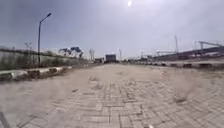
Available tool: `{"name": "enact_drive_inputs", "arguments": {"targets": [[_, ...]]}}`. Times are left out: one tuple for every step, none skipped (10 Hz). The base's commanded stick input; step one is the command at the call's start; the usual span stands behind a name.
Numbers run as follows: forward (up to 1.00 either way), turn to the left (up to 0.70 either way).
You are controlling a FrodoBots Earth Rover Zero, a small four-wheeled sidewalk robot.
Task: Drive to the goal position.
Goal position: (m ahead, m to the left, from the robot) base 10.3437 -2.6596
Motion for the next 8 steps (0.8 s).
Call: {"name": "enact_drive_inputs", "arguments": {"targets": [[1.0, 0.0], [1.0, 0.0], [1.0, 0.0], [1.0, 0.0], [1.0, 0.0], [1.0, 0.0], [1.0, 0.0], [1.0, 0.0]]}}
